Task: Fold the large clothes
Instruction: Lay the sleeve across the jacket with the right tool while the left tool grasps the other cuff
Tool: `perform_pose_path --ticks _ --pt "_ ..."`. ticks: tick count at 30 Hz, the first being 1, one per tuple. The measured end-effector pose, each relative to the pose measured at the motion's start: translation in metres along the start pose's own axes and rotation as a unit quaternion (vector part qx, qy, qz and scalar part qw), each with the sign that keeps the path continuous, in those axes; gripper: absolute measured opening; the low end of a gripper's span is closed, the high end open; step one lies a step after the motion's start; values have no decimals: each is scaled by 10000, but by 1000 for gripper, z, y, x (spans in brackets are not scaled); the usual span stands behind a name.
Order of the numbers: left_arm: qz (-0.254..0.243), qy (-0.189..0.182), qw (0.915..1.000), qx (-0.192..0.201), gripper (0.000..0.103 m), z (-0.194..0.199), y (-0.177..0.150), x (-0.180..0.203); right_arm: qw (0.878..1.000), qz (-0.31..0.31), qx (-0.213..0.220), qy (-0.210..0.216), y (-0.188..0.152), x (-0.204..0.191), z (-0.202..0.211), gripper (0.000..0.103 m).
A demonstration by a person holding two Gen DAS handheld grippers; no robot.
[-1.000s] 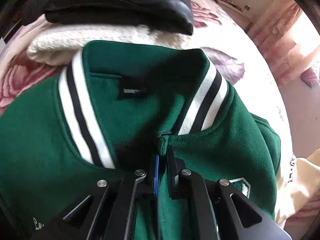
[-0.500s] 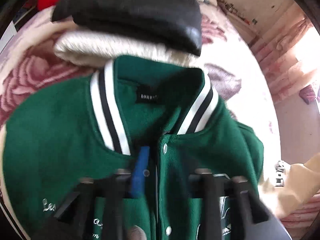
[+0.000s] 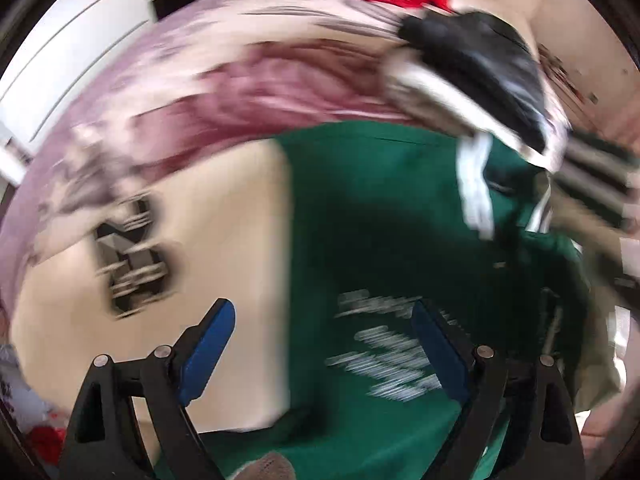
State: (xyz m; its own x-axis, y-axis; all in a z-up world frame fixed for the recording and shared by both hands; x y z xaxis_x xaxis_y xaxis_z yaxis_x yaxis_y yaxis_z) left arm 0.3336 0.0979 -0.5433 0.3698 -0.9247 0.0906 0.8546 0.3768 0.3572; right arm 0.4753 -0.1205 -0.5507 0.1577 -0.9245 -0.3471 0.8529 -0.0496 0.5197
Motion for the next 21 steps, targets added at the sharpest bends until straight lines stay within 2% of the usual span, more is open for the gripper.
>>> perform_pose_path --ticks 2,4,7,9,11,13,15,17,18,19,20,21 --pt "133 252 9996 75 91 12 -7 -44 9985 438 -341 9 -26 -54 -48 5" --pt "294 301 9990 115 91 18 -13 -73 9949 827 -578 -60 -53 -100 -86 5" --pt "570 331 9978 -24 91 19 -26 -110 9863 1316 -923 -371 -89 -133 -124 5" --pt "844 256 9960 -139 91 21 -38 -131 9802 1477 -1260 -397 -103 -129 -138 9" --pt "1224 28 9921 -261 91 30 -56 -155 9741 1579 -1577 -350 -118 -126 -131 9" --pt "1645 -127 9855 -384 90 42 -79 -179 9757 1378 -1703 108 -115 -123 -105 9" --pt "2188 -165 9744 -496 90 53 -110 -208 9772 1013 -1801 481 -109 -115 -74 9" --pt "2620 -244 9628 -616 90 55 -133 -226 9791 652 -1828 609 -100 -108 -48 11" --pt "2838 -295 9559 -697 90 53 -145 -236 9792 571 -1866 549 -97 -106 -43 18" --pt "3085 -374 9470 -810 90 46 -157 -245 9778 583 -1957 465 -94 -109 -43 32" --pt "3346 -527 9367 -888 90 39 -166 -252 9746 647 -2107 404 -95 -111 -42 77" --pt "3706 -710 9212 -948 90 29 -175 -261 9709 741 -2244 391 -98 -115 -44 103"
Point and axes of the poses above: each gripper's, at about its wrist camera, not at the fingertips, and z roughly against the way its jaws point, x to its right, y to its top, the point moved 5 cm from there along -z, roughly the way its jaws point, and after that the axes turned 2 degrees about x, right-handed, at the moved point
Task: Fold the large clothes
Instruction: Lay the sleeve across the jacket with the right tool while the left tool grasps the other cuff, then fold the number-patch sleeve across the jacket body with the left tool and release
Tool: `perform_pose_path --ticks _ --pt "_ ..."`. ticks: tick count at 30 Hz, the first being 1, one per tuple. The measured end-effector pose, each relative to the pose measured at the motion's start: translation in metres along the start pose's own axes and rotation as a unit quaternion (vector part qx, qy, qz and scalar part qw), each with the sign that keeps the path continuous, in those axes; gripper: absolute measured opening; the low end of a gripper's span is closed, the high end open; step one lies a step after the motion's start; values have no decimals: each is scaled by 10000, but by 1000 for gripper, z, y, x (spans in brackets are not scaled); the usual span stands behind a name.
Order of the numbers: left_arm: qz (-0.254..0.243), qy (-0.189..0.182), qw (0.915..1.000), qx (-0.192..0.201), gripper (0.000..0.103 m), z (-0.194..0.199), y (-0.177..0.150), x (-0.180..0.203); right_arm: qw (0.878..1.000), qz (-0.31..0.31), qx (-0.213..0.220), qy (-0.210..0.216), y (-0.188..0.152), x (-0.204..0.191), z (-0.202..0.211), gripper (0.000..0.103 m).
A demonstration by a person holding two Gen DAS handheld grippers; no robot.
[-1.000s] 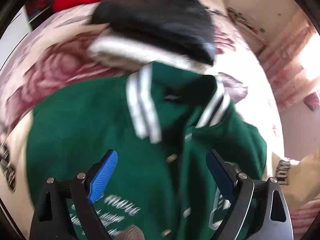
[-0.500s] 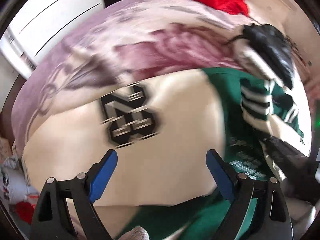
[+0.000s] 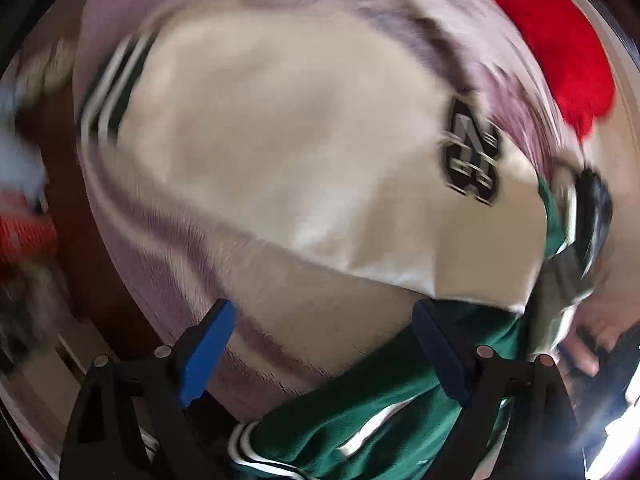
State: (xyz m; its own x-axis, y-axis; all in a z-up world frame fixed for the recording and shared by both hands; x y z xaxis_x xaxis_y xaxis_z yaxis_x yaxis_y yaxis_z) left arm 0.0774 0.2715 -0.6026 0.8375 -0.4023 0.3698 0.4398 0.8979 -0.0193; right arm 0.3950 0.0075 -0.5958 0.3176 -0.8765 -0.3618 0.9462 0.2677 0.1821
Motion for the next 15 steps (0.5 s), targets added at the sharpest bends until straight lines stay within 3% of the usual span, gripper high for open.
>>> perform_pose_path --ticks 3,4,7,9,11,15 --pt "642 -536 9965 -60 89 -15 9 -14 9996 245 -101 -18 5 -14 -2 103" --pt "839 -748 9937 -17 89 -20 16 -16 9999 99 30 -14 9 -16 -2 103" --pt "1254 -907 9874 332 86 -32 46 -22 9975 -625 109 313 24 -13 -9 103" --pt "1390 -496 9865 706 36 -29 69 -26 9943 -958 88 449 32 -12 -17 103" --pt "1322 -352 9833 1204 10 -18 93 -23 9916 -1193 114 488 39 -14 -25 103" --pt "632 -214 9744 2147 6 19 151 5 9895 -1420 174 185 46 -21 -43 97"
Point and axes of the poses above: each gripper's, at about its wrist camera, not at the fingertips, and z roughly against the way its jaws point, x to its right, y to its top, the point moved 5 cm from there along -z, roughly the way its jaws point, and after that the axes turned 2 degrees about x, right-handed, at the moved point
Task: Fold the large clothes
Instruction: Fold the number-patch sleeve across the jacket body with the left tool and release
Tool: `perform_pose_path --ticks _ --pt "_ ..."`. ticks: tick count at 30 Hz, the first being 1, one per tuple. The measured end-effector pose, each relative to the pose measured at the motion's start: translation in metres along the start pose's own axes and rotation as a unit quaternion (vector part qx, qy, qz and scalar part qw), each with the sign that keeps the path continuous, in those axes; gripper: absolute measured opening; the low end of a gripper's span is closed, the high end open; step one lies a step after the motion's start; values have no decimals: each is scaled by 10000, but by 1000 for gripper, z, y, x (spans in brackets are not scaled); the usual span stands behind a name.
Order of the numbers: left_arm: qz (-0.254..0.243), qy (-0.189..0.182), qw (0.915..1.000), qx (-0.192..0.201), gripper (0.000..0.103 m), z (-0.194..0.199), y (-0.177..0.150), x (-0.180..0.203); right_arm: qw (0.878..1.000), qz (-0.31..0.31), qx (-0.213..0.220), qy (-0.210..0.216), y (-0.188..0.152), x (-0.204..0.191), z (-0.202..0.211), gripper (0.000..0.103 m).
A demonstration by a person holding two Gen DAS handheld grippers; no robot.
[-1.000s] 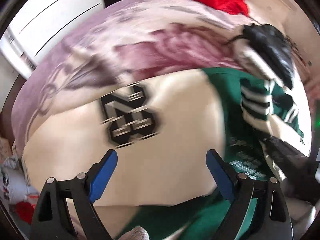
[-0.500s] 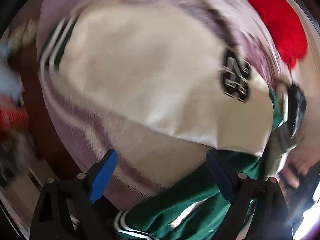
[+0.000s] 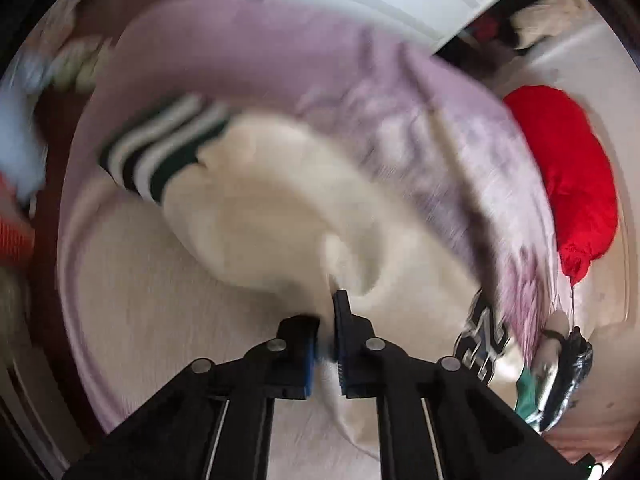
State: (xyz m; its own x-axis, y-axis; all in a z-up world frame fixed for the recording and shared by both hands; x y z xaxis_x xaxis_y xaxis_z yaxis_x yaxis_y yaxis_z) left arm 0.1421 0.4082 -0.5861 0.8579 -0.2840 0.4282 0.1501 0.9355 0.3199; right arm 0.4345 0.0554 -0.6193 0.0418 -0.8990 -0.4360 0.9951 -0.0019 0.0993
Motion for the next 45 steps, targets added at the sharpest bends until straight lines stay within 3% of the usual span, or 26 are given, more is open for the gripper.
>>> perform_pose_path --ticks 4,5,6,7,9,11,13,16,19,20,21,23,24,25,27,30,31,33,37,40,42,45 --pt "-408 -180 9989 168 6 -8 42 20 9991 105 -114 -395 1 -14 -34 79" --pt "-534 -195 9983 156 6 -12 47 27 9979 250 -146 -587 1 -18 -43 69" --pt "-697 -209 9973 133 6 -16 51 35 9957 414 -154 -809 1 -23 -52 30" --pt "-826 -183 9963 124 6 -20 52 38 9944 509 -152 -910 2 -29 -62 19" --pt "-1042 -146 9944 110 6 -22 50 42 9901 585 93 -1270 7 -39 -69 11" --pt "-1066 -184 9941 36 6 -23 46 36 9890 715 295 -1260 12 -62 -71 7" --pt "-1034 -241 9943 -57 6 -27 45 33 9894 845 291 -1147 15 -80 -78 7" --pt "-961 -315 9946 -229 6 -33 44 26 9873 925 -150 -1279 18 -80 -110 8" --pt "-830 -379 9952 -358 10 -39 45 21 9934 729 -317 -826 23 -73 -106 17" --pt "-720 -434 9955 -443 10 -43 45 19 9968 599 -366 -394 23 -70 -95 35" --pt "-615 -473 9958 -480 10 -45 45 16 9980 492 -372 -136 24 -66 -86 61" --pt "-595 -510 9964 -329 6 -41 46 18 9989 217 -249 328 22 -53 -58 78" --pt "-764 -423 9960 -173 6 -35 47 25 9992 127 -168 331 21 -42 -45 78" --pt "-874 -371 9955 -75 5 -31 47 31 9998 75 -88 179 20 -30 -34 78" --pt "-1051 -342 9937 186 4 -15 49 49 9985 13 86 -544 17 2 -16 78" --pt "-1148 -440 9915 435 4 7 53 71 9861 60 175 -1652 16 43 -10 78" --pt "-1234 -481 9897 544 4 17 53 83 9835 97 -100 -1805 12 56 -24 78" --pt "-1461 -619 9846 733 4 38 52 108 9841 20 -568 -1683 3 75 -49 78" --pt "-2218 -947 9635 1166 4 87 34 176 9918 -224 -187 -1242 7 89 -33 79" --pt "-3087 -1230 9325 1413 3 121 -6 241 9941 -613 197 -878 5 109 -1 80" --pt "-3652 -1383 9087 1475 3 134 -43 279 9927 -941 388 -649 -2 131 23 90" --pt "-4488 -1811 8678 1129 3 139 -139 341 9874 -1342 653 -519 -19 174 60 90"
Point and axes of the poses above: each gripper's, at about its wrist camera, not at the fingertips, and z roughly against the way its jaws point, x to its right, y to its top, the point moved 5 cm from there along -z, roughly the way its jaws point, and after that the axes turned 2 degrees about x, right-handed, at the moved point
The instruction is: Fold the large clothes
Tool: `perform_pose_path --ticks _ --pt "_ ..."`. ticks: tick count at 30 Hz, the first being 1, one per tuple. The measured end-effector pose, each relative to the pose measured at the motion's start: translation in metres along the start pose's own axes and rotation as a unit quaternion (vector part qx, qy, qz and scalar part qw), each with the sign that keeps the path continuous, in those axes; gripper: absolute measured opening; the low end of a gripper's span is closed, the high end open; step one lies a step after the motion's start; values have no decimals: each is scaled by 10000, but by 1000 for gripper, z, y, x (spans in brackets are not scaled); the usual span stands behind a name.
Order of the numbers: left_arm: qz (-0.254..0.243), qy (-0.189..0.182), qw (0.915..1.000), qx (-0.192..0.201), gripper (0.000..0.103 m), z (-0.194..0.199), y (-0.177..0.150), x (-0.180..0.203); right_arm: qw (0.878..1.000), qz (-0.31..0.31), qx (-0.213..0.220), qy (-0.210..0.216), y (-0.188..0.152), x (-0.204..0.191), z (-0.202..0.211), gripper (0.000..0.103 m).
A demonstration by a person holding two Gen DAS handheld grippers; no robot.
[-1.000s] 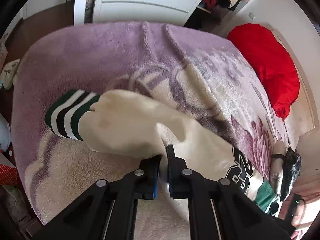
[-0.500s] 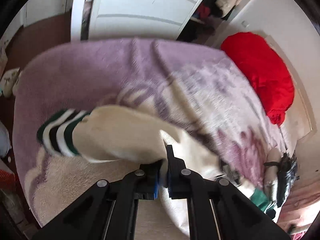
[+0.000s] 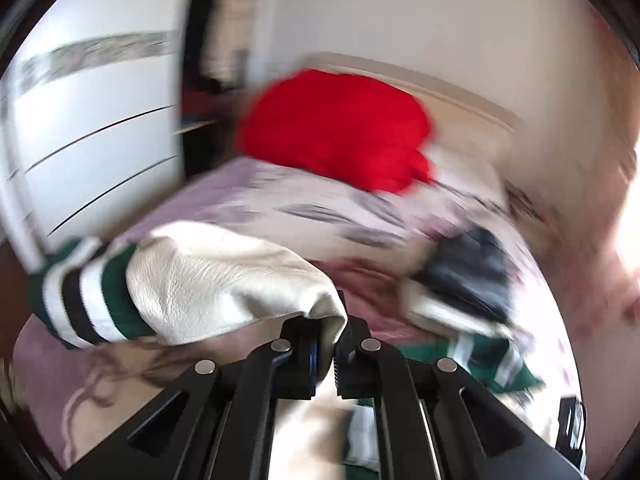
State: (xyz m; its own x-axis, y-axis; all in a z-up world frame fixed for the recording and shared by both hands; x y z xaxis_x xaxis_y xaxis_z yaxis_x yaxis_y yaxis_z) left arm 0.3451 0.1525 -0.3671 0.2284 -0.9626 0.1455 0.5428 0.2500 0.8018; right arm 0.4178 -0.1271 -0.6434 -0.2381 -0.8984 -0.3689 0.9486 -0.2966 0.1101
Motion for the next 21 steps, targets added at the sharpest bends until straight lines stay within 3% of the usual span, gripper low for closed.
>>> perform_pose_path --ticks 2,5,8,9,12,14,16,19,21 --pt "-308 -443 9982 -270 3 -17 -20 62 9997 -195 119 -100 -3 31 19 90" --pt "-723 -1221 9846 -1017 3 -51 -78 176 9972 -678 292 -90 -5 98 50 90" --pt "-1360 -1695 9601 -1761 3 -80 -156 272 9921 -1182 406 -119 -8 165 68 90" --pt "-1662 -1775 9476 -2070 4 -88 -187 301 9899 -1347 421 -133 -10 182 73 90" --pt "-2255 -1618 9238 -2639 6 -105 -248 341 9825 -1802 441 -180 -24 233 85 90" --pt "-2755 -1251 9009 -3111 11 -118 -285 350 9780 -2037 405 -187 -33 268 96 90" --pt "-3137 -1015 8916 -3103 13 -118 -297 350 9745 -2214 356 -132 -43 298 105 90" --pt "-3453 -1033 8828 -3014 35 -102 -298 356 9741 -2233 356 -75 -48 322 121 90" --pt "-3416 -1163 8805 -3074 73 -88 -292 348 9756 -2168 336 -31 -47 329 132 90"
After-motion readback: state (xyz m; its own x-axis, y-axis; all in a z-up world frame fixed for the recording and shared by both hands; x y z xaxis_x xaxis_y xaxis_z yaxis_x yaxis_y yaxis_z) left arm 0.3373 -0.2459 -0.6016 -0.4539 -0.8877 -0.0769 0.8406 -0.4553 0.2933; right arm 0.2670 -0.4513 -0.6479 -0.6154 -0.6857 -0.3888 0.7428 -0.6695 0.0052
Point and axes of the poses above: each gripper's, at about its wrist camera, not at the fingertips, and z roughly against the way its jaws point, x to its right, y to its top, the point moved 5 cm from there along -z, roughly the way its jaws point, and after that the axes turned 2 degrees about x, right-handed, at the moved point
